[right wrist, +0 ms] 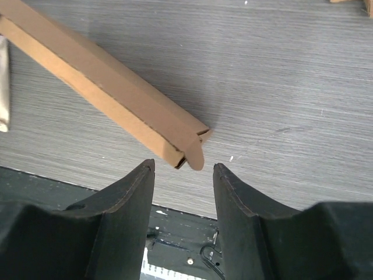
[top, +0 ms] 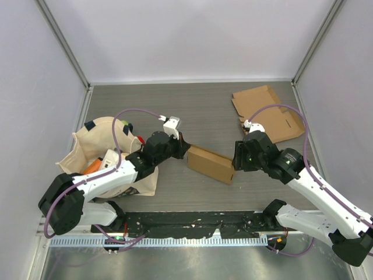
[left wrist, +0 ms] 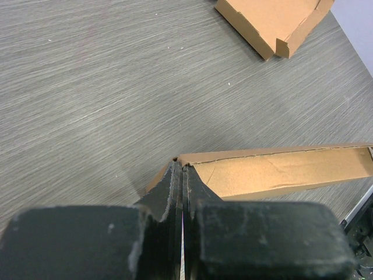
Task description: Fold the paper box
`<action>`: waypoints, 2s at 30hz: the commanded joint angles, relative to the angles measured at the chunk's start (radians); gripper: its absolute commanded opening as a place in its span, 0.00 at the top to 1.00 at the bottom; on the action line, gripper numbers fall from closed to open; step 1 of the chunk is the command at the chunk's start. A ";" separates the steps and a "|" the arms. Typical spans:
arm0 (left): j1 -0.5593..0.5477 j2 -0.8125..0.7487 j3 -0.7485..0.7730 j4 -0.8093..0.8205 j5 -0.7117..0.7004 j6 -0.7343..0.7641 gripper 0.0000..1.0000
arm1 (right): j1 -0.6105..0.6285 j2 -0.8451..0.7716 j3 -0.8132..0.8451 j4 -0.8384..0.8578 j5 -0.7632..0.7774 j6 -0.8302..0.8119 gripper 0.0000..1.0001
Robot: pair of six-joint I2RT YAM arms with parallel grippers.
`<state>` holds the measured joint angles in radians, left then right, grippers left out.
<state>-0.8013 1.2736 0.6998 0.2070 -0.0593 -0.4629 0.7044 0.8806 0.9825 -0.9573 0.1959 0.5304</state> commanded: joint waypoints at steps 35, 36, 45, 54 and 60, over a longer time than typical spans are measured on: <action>-0.027 -0.030 -0.005 -0.080 -0.014 0.023 1.00 | -0.009 0.005 -0.048 0.175 -0.003 0.279 0.99; -0.027 -0.034 -0.006 -0.080 -0.016 0.023 1.00 | -0.010 -0.002 -0.056 0.193 -0.007 0.289 0.99; -0.033 -0.039 -0.019 -0.073 -0.027 0.024 1.00 | -0.066 -0.057 -0.080 0.216 -0.026 0.365 0.99; -0.038 -0.049 -0.020 -0.073 -0.031 0.021 1.00 | -0.071 -0.065 -0.107 0.160 -0.003 0.300 0.99; -0.059 -0.054 -0.040 -0.032 -0.045 -0.014 1.00 | -0.071 -0.121 -0.231 0.216 -0.053 0.201 0.99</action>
<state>-0.8333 1.2381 0.6949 0.1616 -0.1051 -0.4480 0.6327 0.8021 0.8295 -0.8085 0.1768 0.7994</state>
